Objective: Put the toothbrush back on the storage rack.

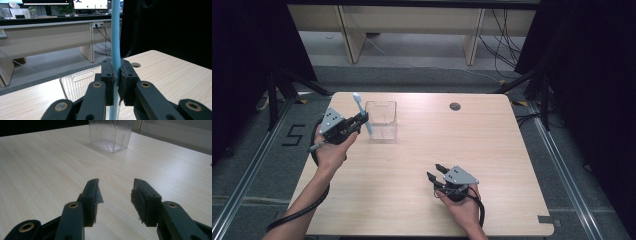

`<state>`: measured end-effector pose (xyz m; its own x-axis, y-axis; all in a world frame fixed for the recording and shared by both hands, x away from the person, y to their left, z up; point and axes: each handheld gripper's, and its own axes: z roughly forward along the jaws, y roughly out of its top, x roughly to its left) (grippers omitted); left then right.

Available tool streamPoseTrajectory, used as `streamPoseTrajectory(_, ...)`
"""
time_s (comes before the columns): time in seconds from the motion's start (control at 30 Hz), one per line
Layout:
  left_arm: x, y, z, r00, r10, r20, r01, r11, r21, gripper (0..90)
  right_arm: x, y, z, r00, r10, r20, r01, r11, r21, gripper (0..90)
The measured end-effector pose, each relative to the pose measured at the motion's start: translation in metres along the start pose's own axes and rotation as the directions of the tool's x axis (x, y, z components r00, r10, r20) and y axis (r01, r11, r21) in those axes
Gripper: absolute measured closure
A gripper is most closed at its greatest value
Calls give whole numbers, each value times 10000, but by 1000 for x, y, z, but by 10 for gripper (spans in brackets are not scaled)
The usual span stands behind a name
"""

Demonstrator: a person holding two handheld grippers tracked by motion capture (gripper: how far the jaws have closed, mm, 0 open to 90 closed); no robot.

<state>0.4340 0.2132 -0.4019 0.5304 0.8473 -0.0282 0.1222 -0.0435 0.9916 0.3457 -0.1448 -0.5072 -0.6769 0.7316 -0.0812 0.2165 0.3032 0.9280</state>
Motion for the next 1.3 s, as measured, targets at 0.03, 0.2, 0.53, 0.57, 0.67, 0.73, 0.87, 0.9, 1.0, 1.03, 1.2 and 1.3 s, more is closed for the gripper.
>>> streamPoseTrajectory(0.03, 1, 1, 0, 10000, 42, -18, -42, 10000, -6, 825, 0, 0, -1, 10000, 27, -27, -27, 10000, 68, 565)
streamPoseTrajectory(0.2, 2, 3, 3, 9999, 40, -103, -41, 9999, -97, 825, 0, 0, -1, 10000, 26, -19, -26, 10000, 49, 565)
streamPoseTrajectory(0.53, 6, 6, 9, 9997, 88, -238, -93, 9998, -196, 825, 0, 0, -2, 10000, 82, 21, -82, 9999, 67, 563)
streamPoseTrajectory(0.57, 6, 7, 10, 9996, 119, -242, -124, 9997, -204, 825, 0, 0, -1, 10000, 84, 21, -84, 9999, 71, 563)
streamPoseTrajectory(0.67, 8, 8, 13, 9997, 164, -197, -169, 9995, -280, 825, 0, 0, -1, 10000, 86, 13, -86, 9999, 76, 563)
streamPoseTrajectory(0.73, 9, 8, 14, 9996, 188, -224, -194, 9995, -261, 825, 0, 0, -1, 10000, 16, -39, -16, 10000, 77, 563)
streamPoseTrajectory(0.87, 11, 9, 17, 9994, 214, -289, -221, 9994, -256, 825, 0, 0, -1, 10000, 32, -42, -31, 9999, 100, 562)
streamPoseTrajectory(0.9, 11, 9, 18, 9993, 203, -309, -212, 9994, -289, 826, 0, 0, -1, 10000, 5, -36, -4, 10000, 97, 562)
streamPoseTrajectory(1.0, 12, 9, 20, 9992, 232, -325, -241, 9993, -270, 826, 0, 0, -1, 9999, 104, 6, -104, 9999, 130, 561)
streamPoseTrajectory(1.03, 12, 9, 20, 9992, 232, -331, -241, 9993, -276, 826, 0, 0, -1, 10000, 89, 13, -89, 9999, 136, 561)
streamPoseTrajectory(1.2, 14, 10, 23, 9989, 219, -407, -232, 9993, -308, 826, 0, 0, -1, 10000, 39, -30, -39, 9999, 98, 562)
streamPoseTrajectory(1.3, 16, 11, 24, 9987, 282, -423, -297, 9989, -351, 826, 1, 0, -1, 9999, 129, -19, -129, 9998, 116, 561)
